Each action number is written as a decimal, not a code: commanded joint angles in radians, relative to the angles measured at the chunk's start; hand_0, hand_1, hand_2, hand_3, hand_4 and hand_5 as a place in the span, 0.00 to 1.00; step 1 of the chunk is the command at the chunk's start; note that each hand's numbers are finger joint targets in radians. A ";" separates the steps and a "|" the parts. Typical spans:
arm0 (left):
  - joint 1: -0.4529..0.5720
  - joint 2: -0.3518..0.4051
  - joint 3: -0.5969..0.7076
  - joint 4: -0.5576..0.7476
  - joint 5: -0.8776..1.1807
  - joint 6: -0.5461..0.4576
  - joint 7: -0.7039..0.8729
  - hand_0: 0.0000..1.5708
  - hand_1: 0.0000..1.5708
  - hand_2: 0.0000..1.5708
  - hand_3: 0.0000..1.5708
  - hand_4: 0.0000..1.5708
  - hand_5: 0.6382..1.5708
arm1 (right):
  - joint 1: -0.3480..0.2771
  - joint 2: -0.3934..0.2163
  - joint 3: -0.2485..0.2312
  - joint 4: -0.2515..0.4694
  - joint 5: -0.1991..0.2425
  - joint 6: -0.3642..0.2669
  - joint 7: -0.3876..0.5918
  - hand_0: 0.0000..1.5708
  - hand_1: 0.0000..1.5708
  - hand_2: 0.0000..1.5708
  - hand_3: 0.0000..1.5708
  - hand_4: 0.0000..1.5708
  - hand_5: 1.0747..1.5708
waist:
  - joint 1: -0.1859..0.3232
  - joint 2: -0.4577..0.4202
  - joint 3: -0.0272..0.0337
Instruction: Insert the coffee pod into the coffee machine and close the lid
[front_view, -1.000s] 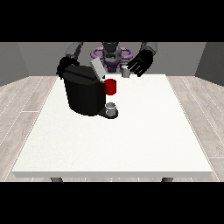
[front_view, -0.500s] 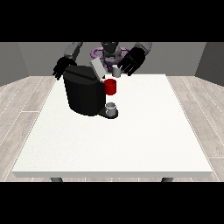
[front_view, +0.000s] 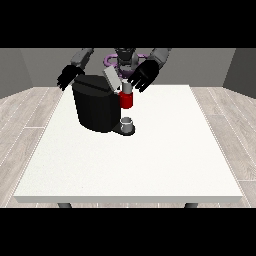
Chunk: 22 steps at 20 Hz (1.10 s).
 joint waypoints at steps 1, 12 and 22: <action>0.031 -0.010 -0.009 0.015 -0.017 0.020 -0.021 0.84 0.84 0.85 0.79 0.32 1.00 | 0.037 0.029 0.034 -0.033 0.024 -0.021 -0.015 0.00 0.00 0.00 0.00 0.33 1.00 | 0.004 -0.009 0.0000; 0.019 -0.065 -0.029 0.002 -0.032 0.033 -0.033 0.77 0.77 0.81 0.76 0.32 1.00 | 0.022 0.001 -0.030 0.001 -0.019 -0.010 -0.024 0.00 0.00 0.00 0.00 0.31 1.00 | 0.018 0.009 0.0001; 0.036 -0.020 -0.010 0.051 -0.045 0.034 -0.059 0.78 0.78 0.81 0.76 0.31 1.00 | 0.035 -0.010 -0.002 -0.064 -0.021 0.017 0.012 0.00 0.00 0.00 0.00 0.26 1.00 | -0.017 0.024 -0.0003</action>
